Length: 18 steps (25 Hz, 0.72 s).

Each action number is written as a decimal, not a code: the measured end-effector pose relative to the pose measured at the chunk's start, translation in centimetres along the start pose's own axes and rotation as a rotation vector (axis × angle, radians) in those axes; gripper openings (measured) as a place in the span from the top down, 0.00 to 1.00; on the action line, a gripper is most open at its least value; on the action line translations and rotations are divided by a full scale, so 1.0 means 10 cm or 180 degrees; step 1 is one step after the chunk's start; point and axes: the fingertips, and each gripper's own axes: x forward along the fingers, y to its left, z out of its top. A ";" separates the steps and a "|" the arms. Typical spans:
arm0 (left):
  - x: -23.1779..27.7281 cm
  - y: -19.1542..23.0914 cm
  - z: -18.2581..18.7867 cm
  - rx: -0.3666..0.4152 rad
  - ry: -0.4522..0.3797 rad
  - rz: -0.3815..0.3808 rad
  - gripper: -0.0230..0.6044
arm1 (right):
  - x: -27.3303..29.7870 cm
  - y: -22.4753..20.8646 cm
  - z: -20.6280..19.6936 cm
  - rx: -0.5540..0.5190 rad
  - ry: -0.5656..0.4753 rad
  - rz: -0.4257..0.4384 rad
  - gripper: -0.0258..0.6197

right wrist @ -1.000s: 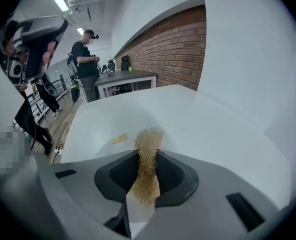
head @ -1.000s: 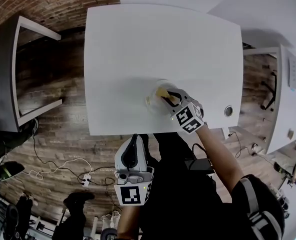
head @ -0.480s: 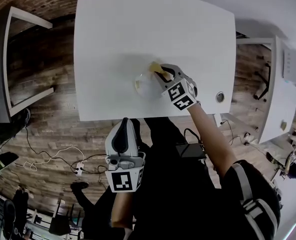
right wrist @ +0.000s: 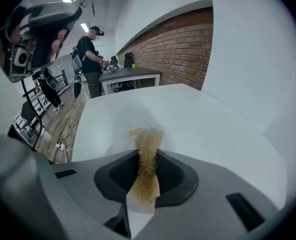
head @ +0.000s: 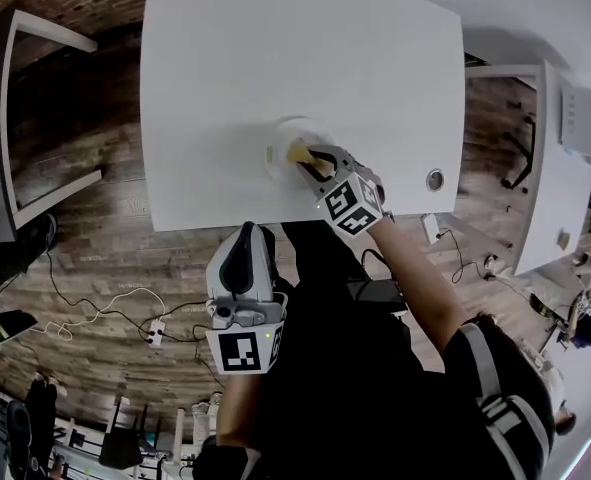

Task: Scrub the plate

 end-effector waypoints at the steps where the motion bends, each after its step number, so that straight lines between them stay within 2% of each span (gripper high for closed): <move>1: -0.01 -0.01 0.01 -0.0002 -0.0007 -0.0010 0.96 | -0.02 0.06 -0.02 0.0010 0.0005 0.0021 0.84; 7: -0.05 -0.03 0.04 0.0018 -0.0036 -0.0057 0.96 | -0.14 0.38 -0.08 0.0024 -0.0003 0.0120 0.84; 18: -0.04 -0.10 0.01 0.0010 -0.0005 -0.0148 0.96 | -0.24 0.65 -0.10 0.0092 -0.0006 0.0317 0.84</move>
